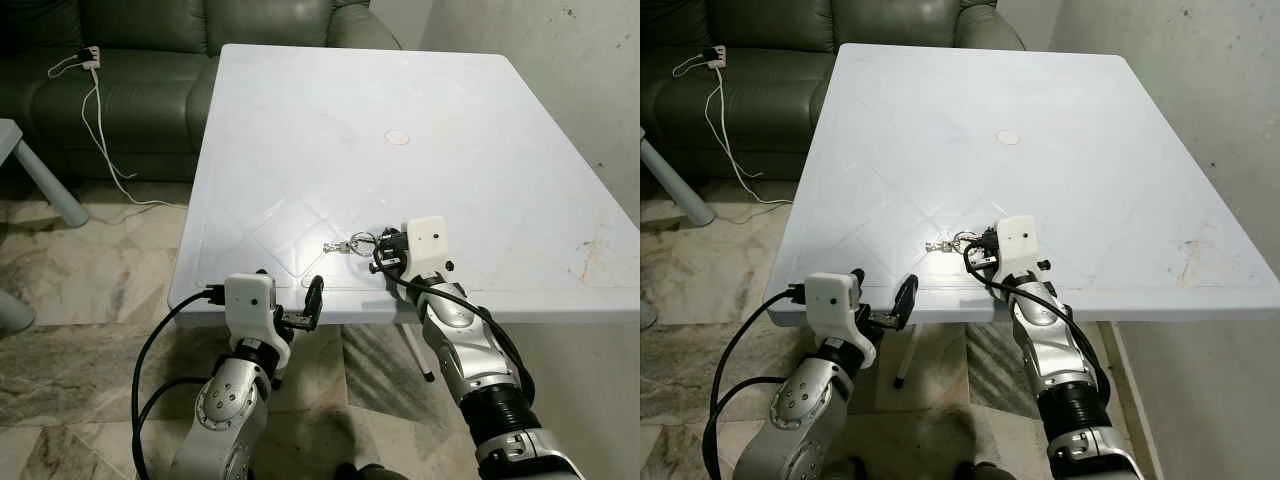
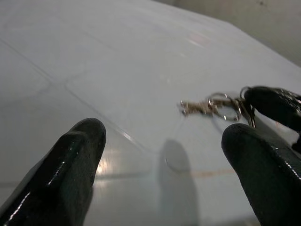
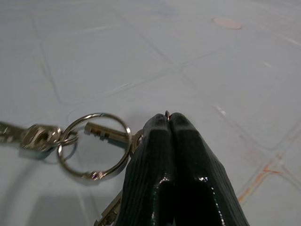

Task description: Hang keys on a hook

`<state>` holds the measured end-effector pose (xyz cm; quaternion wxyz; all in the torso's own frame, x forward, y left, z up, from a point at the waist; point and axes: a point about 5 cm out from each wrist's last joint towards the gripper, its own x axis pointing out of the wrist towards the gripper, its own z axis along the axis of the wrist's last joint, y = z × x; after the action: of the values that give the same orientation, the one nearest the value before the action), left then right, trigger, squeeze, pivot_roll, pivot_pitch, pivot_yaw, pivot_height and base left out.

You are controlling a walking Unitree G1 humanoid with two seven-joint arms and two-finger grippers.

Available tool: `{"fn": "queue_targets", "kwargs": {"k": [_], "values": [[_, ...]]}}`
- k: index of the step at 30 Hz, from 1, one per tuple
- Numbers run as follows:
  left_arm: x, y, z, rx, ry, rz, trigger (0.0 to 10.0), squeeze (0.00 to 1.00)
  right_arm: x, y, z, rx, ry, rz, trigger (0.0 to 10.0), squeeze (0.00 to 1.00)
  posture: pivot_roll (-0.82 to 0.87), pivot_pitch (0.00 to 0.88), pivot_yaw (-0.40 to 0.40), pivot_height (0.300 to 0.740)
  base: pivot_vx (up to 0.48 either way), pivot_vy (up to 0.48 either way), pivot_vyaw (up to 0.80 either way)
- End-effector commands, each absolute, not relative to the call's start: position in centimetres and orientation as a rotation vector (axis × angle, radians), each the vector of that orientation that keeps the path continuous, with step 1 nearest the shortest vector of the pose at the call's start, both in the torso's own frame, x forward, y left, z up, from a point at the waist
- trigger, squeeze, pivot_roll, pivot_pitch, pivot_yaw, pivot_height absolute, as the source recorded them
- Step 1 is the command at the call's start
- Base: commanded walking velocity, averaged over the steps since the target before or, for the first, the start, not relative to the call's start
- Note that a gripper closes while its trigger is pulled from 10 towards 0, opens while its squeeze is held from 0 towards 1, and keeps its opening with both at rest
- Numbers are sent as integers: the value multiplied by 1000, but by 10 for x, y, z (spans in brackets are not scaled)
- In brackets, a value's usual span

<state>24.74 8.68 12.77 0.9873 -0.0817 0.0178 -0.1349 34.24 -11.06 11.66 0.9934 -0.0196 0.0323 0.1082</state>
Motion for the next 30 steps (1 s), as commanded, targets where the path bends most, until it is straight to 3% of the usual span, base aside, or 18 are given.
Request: {"fn": "queue_targets", "kwargs": {"k": [1,2,3,4,5,6,7,11,18,30], "values": [[252,87,130,-199,28,-246,10000,0,346,-117,126,-25,25,186,0,353,135,134,-118,740,0,0,0],[252,87,130,-199,28,-246,10000,0,346,-117,126,-25,25,186,0,353,135,134,-118,740,0,0,0],[256,91,132,-193,13,-233,10000,0,346,-119,131,-13,-6,178,0,259,131,127,-117,740,0,0,0],[259,94,134,-193,6,-223,10000,0,346,-121,135,-9,-36,184,0,35,131,127,-117,740,0,0,0],[262,97,135,-196,1,-212,10000,0,346,-123,139,-11,-67,185,9333,0,127,119,-117,740,0,0,0],[262,98,135,-198,0,-210,10000,0,346,-123,140,-16,-73,180,9333,0,125,117,-117,740,0,0,0],[264,100,137,-191,-12,-209,10000,0,345,-125,142,13,-86,191,10000,0,125,117,-117,740,0,0,0],[274,110,144,-164,-49,-189,10000,0,336,-132,152,86,-196,290,10000,0,113,93,-113,740,0,0,0],[295,128,160,-149,-122,-135,10000,0,325,-150,151,148,-217,245,10000,0,98,44,-101,740,0,0,0],[317,153,163,-194,-140,-30,10000,0,317,-156,149,2,-236,200,10000,0,67,0,-73,740,0,0,0]]}}
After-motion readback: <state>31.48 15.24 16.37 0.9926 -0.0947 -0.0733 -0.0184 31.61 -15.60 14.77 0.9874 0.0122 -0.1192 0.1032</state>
